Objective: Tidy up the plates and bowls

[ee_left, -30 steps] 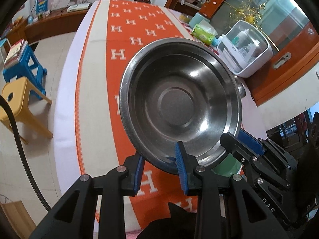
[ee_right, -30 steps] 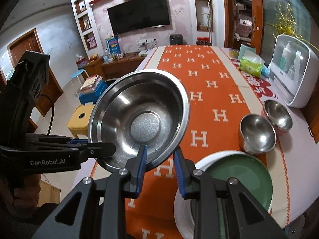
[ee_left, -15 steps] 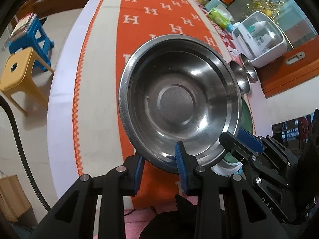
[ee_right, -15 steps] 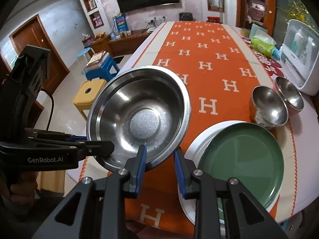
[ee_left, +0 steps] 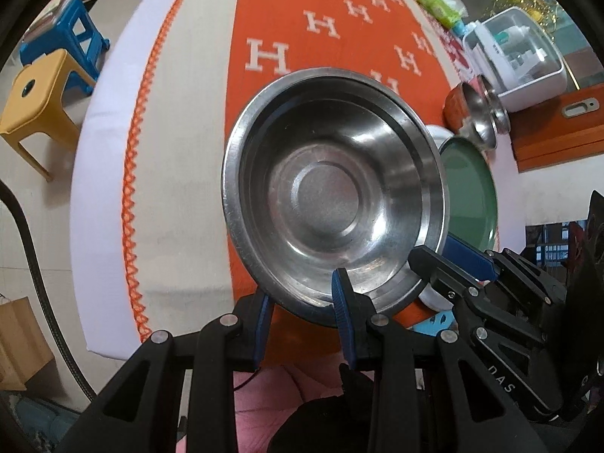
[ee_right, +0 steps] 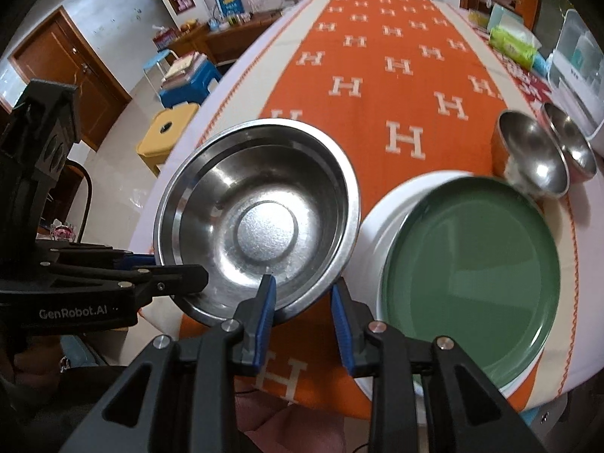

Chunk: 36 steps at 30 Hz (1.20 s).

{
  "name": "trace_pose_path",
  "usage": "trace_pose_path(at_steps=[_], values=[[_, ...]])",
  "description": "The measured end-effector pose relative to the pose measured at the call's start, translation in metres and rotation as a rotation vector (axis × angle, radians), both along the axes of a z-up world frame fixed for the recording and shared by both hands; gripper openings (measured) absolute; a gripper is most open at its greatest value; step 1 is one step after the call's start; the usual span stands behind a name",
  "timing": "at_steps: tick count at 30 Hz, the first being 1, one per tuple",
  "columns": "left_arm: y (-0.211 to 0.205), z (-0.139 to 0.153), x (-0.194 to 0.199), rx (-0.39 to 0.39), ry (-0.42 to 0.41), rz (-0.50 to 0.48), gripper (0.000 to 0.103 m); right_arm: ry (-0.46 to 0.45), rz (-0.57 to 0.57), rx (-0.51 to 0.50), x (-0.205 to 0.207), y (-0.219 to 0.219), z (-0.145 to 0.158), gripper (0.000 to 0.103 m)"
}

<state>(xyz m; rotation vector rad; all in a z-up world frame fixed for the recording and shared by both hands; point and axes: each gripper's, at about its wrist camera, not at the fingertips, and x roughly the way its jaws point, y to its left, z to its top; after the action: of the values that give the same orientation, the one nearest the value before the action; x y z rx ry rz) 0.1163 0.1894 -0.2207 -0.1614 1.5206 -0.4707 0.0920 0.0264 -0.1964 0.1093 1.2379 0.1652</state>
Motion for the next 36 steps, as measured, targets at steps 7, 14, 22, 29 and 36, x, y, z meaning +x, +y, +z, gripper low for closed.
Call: trace_pose_path(at_steps=[7,14,22,29,36], values=[[-0.006,-0.013,0.003,-0.002,0.022,-0.075,0.03,0.055,-0.036,-0.017,0.0,-0.001,-0.012,0.031],[-0.009,-0.009,0.006,0.011,0.012,-0.157,0.039,0.061,-0.012,-0.048,-0.001,0.001,-0.009,0.031],[-0.003,0.014,0.009,0.043,-0.055,-0.185,0.064,0.039,0.076,-0.05,-0.002,-0.002,0.007,0.041],[-0.004,0.052,0.005,0.07,-0.176,-0.17,0.075,0.004,0.171,-0.039,-0.006,-0.013,0.021,0.045],[-0.041,0.093,-0.001,0.083,-0.294,-0.079,0.076,-0.083,0.22,-0.016,-0.003,-0.053,0.044,0.046]])
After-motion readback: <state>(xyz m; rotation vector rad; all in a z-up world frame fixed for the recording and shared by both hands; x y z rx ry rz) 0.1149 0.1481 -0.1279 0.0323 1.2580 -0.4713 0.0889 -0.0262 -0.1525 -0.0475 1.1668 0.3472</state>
